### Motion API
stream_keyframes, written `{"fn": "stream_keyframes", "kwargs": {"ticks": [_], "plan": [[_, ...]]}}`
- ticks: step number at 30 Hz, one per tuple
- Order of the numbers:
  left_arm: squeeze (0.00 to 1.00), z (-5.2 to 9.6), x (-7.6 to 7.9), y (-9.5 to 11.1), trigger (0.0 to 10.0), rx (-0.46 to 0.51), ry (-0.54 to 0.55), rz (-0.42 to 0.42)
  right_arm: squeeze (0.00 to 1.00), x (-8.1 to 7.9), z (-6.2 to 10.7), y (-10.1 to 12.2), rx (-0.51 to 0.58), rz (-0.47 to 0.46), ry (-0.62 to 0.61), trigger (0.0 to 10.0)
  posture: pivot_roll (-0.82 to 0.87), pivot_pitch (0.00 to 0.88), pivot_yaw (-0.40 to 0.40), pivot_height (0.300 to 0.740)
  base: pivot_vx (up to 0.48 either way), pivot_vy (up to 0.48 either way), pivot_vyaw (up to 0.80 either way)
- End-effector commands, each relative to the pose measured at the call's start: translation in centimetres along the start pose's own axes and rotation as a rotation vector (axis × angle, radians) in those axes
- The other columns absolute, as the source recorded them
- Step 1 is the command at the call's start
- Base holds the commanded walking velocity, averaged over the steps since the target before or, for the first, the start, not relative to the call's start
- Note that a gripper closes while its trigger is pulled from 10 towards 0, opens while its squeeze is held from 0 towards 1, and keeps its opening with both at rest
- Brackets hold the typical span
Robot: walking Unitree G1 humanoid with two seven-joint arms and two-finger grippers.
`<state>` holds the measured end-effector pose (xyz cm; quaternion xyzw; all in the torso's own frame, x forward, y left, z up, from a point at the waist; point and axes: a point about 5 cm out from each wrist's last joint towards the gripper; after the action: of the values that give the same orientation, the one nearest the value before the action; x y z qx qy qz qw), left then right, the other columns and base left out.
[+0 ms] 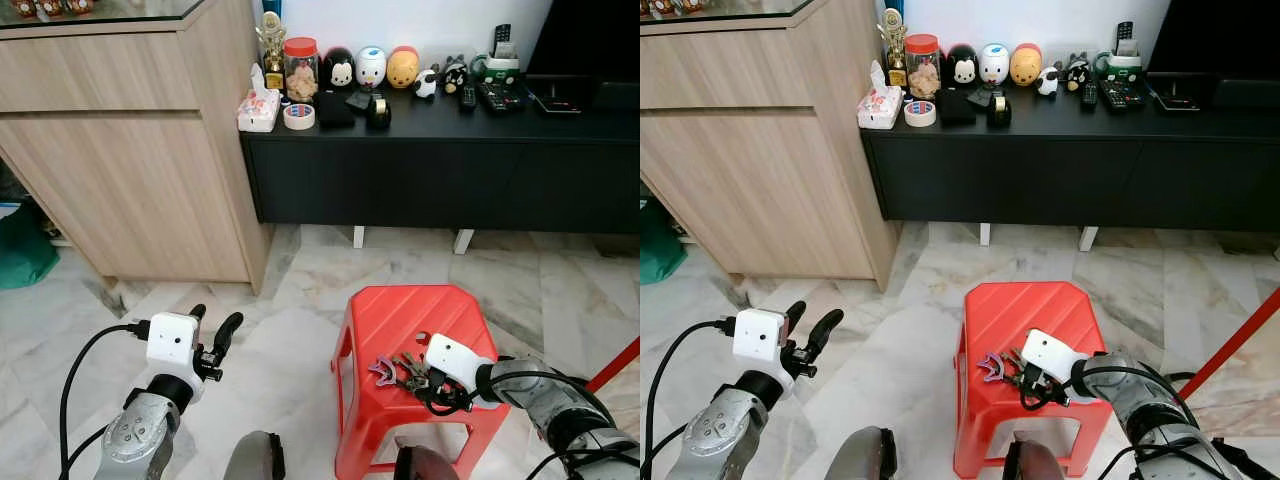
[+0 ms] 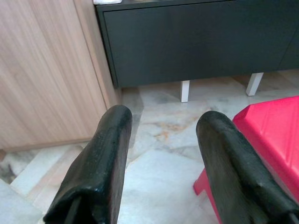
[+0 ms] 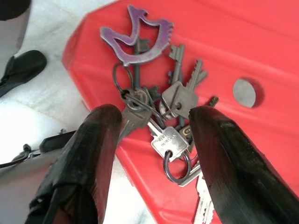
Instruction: Hang keys on a hook
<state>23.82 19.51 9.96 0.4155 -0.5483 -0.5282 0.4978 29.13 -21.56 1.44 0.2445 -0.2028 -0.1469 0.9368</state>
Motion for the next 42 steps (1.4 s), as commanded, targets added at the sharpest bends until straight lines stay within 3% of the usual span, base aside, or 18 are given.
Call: {"fn": "stream_keyframes", "kwargs": {"ticks": [1,2,3,4,5,7,8,9,10,28,29,31,32,42], "plan": [[0.0,0.1,-0.4,-0.1,10.0,-0.011,0.016,0.002,0.0,0.1,-0.2,0.2,-0.012,-0.001,-0.005,10.0,0.12,0.063,0.03,0.621,0.0,0.0,0.0],[0.0,0.1,-0.4,-0.1,10.0,-0.011,0.015,0.002,0.0,0.0,-0.2,0.2,-0.012,-0.001,-0.003,10.0,0.12,0.063,0.03,0.621,0.0,0.0,0.0],[0.0,0.1,-0.4,-0.1,10.0,-0.012,0.014,0.002,0.0,-0.1,-0.3,0.1,-0.019,0.001,-0.003,3.0,0.13,0.064,0.031,0.621,0.0,0.0,0.0],[0.0,0.1,-0.4,-0.1,10.0,-0.012,0.014,0.002,0.0,-0.2,-0.3,0.1,-0.024,0.001,-0.004,3.0,0.13,0.065,0.031,0.621,0.0,0.0,0.0],[0.0,0.1,-0.4,-0.1,10.0,-0.012,0.014,0.002,0.0,-0.3,-0.4,0.0,-0.026,-0.001,-0.002,0.0,0.13,0.066,0.031,0.621,0.0,0.0,0.0],[0.0,0.2,-0.4,-0.1,10.0,-0.013,0.015,0.004,0.0,-0.6,-0.6,0.0,-0.028,-0.007,0.001,0.0,0.13,0.067,0.031,0.621,0.0,0.0,0.0],[0.0,0.2,-0.4,-0.1,10.0,-0.012,0.016,0.004,0.0,-0.6,-0.6,0.0,-0.028,-0.006,0.002,6.7,0.13,0.069,0.031,0.621,0.0,0.0,0.0],[0.0,0.2,-0.4,-0.1,10.0,-0.012,0.017,0.004,0.0,-0.7,-0.6,0.0,-0.029,-0.006,0.001,9.5,0.13,0.07,0.031,0.621,0.0,0.0,0.0],[0.0,0.2,-0.4,-0.1,10.0,-0.012,0.018,0.005,0.0,-0.7,-0.7,0.1,-0.031,-0.006,-0.002,10.0,0.13,0.071,0.032,0.621,0.0,0.0,0.0],[0.0,0.6,-0.6,0.0,10.0,-0.019,0.02,-0.001,0.0,-0.6,-0.9,0.2,-0.048,0.016,-0.031,10.0,0.15,0.083,0.038,0.621,0.0,0.0,0.0],[0.0,0.6,-0.6,0.0,10.0,-0.02,0.018,-0.003,0.0,-0.6,-0.9,0.2,-0.046,0.018,-0.031,7.1,0.15,0.083,0.038,0.621,0.0,0.0,0.0],[0.0,0.7,-0.6,0.1,10.0,-0.02,0.016,-0.007,0.0,-0.7,-1.0,0.3,-0.046,0.028,-0.028,0.4,0.15,0.084,0.041,0.621,0.0,0.0,0.0],[0.0,0.7,-0.6,0.1,10.0,-0.02,0.016,-0.007,0.0,-0.7,-1.0,0.4,-0.046,0.029,-0.027,0.0,0.15,0.085,0.043,0.621,0.0,0.0,0.0],[0.0,0.8,-0.8,0.1,10.0,-0.026,0.015,-0.011,0.0,-0.9,-1.2,0.5,-0.046,0.035,-0.026,0.0,0.15,0.086,0.048,0.621,0.0,0.0,0.0]]}}
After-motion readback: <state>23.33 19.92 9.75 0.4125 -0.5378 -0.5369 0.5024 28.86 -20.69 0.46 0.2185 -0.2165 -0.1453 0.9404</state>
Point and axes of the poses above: a point about 5 cm out from each wrist's last joint towards the gripper, its own z axis pointing back from the gripper into the wrist, its own y axis along the axis of the wrist's last joint, x = y × z, and after that the axes turned 11 degrees about z, right-handed
